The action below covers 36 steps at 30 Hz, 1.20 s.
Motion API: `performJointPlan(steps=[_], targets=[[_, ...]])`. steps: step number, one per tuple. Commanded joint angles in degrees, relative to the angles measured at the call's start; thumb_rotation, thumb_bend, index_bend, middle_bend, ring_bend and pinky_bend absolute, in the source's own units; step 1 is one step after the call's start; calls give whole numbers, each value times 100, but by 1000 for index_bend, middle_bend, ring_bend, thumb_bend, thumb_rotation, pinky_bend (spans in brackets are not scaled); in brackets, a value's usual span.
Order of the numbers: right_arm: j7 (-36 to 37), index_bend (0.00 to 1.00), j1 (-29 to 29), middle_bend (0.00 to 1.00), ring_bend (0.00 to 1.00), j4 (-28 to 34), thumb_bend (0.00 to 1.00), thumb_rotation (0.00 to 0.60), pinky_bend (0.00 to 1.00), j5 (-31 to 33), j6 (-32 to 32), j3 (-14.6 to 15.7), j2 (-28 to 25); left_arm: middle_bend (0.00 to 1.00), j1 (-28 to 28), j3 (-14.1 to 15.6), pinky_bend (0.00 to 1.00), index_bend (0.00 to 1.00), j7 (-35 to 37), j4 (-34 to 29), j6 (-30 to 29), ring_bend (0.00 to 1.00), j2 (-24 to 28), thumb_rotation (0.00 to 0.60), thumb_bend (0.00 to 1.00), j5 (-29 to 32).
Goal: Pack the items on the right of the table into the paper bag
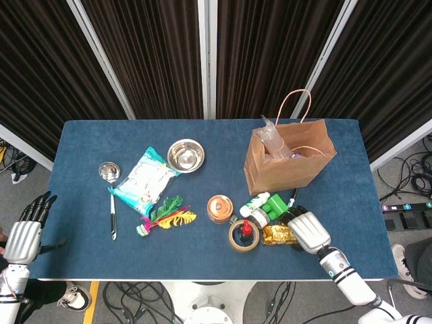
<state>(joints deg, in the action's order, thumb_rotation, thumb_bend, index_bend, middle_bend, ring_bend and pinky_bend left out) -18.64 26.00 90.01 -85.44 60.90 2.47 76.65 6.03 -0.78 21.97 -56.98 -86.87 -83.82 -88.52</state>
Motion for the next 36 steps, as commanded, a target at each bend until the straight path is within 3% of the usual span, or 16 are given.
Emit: performJointPlan(steps=[1, 8, 25, 36], targets=[[-55, 346, -36, 335, 201, -60, 0, 600, 238, 47, 40, -22, 54, 123, -2, 2, 147, 88, 27, 36, 6, 24, -27, 600, 167, 2], [-179, 345, -145, 336, 200, -307, 0, 600, 238, 120, 218, -88, 300, 123, 4, -25, 147, 88, 155, 59, 37, 24, -11, 600, 167, 39], [-174, 348, -162, 391, 247, -528, 0, 600, 293, 262, -6, -41, 565, 122, -26, -15, 147, 91, 280, 193, 66, 23, -47, 600, 169, 68], [-233, 464, -246, 469, 342, -623, 50, 600, 399, 247, 140, -51, 683, 122, -39, -9, 147, 91, 266, 201, 38, 24, -52, 600, 169, 49]])
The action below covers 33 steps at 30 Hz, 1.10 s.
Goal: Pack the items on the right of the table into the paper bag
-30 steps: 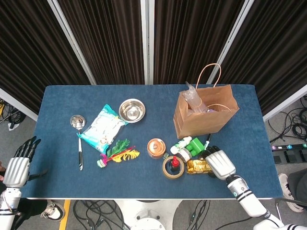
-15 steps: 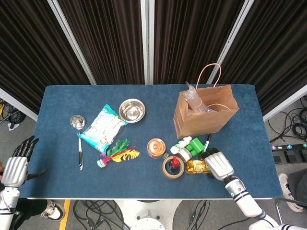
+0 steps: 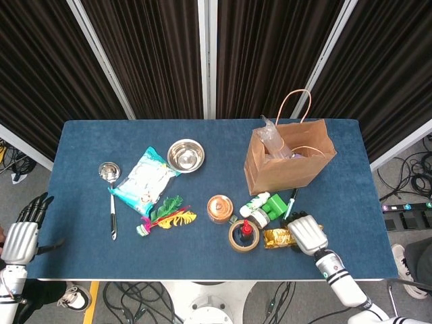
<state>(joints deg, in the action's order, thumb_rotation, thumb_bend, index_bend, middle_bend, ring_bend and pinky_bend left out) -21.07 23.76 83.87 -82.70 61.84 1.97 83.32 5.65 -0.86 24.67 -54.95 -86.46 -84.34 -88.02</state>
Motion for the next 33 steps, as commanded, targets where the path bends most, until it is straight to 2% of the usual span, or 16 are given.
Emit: performJointPlan(steps=[1, 5, 10, 13, 19, 23, 26, 33], targets=[[20, 478, -32, 477, 353, -14, 63, 600, 410, -51, 78, -1, 21, 123, -2, -2, 147, 91, -5, -6, -4, 24, 0, 600, 169, 0], [60, 548, -77, 520, 407, -17, 119, 600, 467, -175, 229, 10, 20, 122, 0, -2, 147, 91, -15, -23, -7, 24, 7, 600, 169, -6], [104, 570, -122, 535, 424, 161, 154, 600, 484, -339, 429, 7, -118, 122, 11, -10, 147, 91, -30, -66, -12, 24, 21, 600, 169, -13], [93, 570, -126, 535, 424, 489, 154, 600, 485, -490, 632, -58, -331, 122, 15, -19, 147, 91, -31, -100, -20, 24, 38, 600, 169, -13], [-132, 581, -22, 541, 431, 1576, 154, 600, 493, -910, 1088, -375, -966, 122, 22, -35, 147, 91, -66, -195, -29, 23, 75, 600, 169, -8], [-365, 581, 181, 541, 431, 2317, 153, 600, 495, -982, 1185, -803, -1307, 123, 22, -26, 147, 91, -86, -268, -27, 23, 100, 600, 169, -17], [-519, 581, 400, 541, 431, 2622, 154, 600, 496, -907, 1163, -1193, -1384, 122, 34, -20, 147, 91, -125, -303, -28, 24, 110, 600, 169, -38], [-722, 582, 1048, 541, 431, 2717, 156, 600, 496, -416, 1144, -2213, -1071, 123, 55, -49, 147, 91, -164, -359, -16, 24, 154, 600, 169, -19]])
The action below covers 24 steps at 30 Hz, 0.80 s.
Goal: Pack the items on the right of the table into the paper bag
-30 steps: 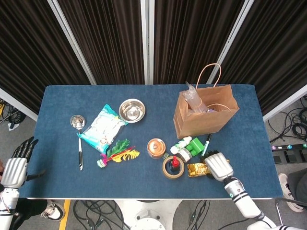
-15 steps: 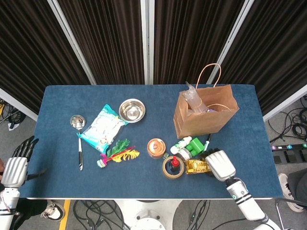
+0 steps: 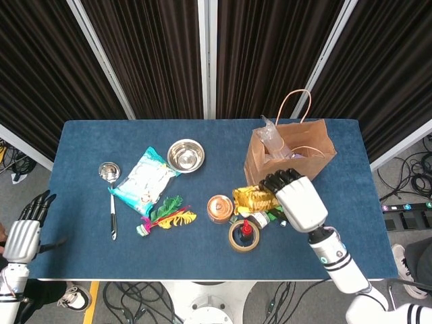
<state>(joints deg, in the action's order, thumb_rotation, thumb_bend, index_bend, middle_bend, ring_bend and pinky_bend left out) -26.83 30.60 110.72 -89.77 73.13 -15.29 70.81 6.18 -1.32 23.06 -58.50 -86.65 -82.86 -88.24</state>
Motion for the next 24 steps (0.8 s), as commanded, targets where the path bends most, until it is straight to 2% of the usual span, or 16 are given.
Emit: performJointPlan(steps=[1, 5, 8, 10, 16, 24], targets=[[-155, 582, 463, 541, 431, -16, 156, 600, 496, 370, 20, -629, 242, 123, 2, -4, 147, 91, -2, -4, 2, 24, 11, 600, 169, 5], [-67, 582, 899, 541, 431, -507, 162, 600, 496, 413, 156, -1182, 463, 122, -1, -15, 147, 91, -2, 17, 16, 24, 14, 600, 169, 29], [166, 582, 1078, 541, 431, -1031, 163, 600, 496, 232, 411, -1388, 582, 122, 4, -22, 147, 91, 23, 41, 32, 24, 5, 600, 169, 43], [335, 582, 1120, 541, 431, -1353, 162, 600, 496, 205, 553, -1458, 628, 122, 9, -12, 147, 91, 40, 55, 46, 24, 2, 600, 169, 35], [1041, 582, 1033, 541, 431, -2226, 163, 600, 496, 669, 676, -1504, 702, 122, 24, 8, 146, 91, 57, 98, 73, 24, -8, 600, 170, 14], [3115, 582, 976, 541, 431, -3077, 154, 600, 496, 1437, 221, -1498, 927, 122, 34, 43, 147, 91, -6, 132, 130, 24, -34, 600, 169, 6]])
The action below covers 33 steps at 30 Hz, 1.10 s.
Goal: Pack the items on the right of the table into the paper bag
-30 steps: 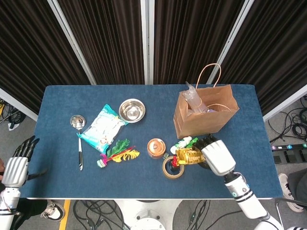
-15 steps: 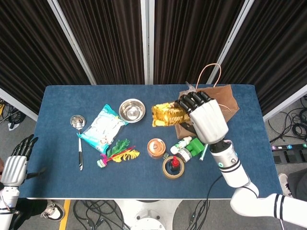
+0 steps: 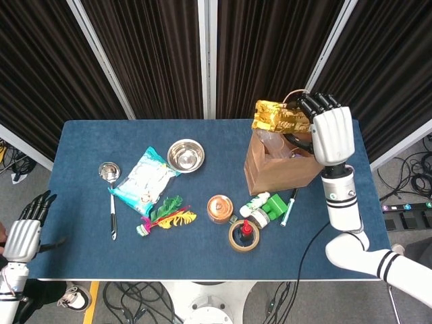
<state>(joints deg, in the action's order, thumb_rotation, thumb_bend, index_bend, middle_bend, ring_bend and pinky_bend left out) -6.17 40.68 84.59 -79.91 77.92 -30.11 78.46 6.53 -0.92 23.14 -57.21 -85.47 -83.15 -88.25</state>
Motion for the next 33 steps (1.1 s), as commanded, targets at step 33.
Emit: performJointPlan(steps=[33], targets=[[2696, 291, 3, 337, 185, -593, 0, 600, 160, 532, -778, 287, -46, 122, -13, -9, 147, 91, -27, -8, 2, 24, 11, 600, 170, 33]])
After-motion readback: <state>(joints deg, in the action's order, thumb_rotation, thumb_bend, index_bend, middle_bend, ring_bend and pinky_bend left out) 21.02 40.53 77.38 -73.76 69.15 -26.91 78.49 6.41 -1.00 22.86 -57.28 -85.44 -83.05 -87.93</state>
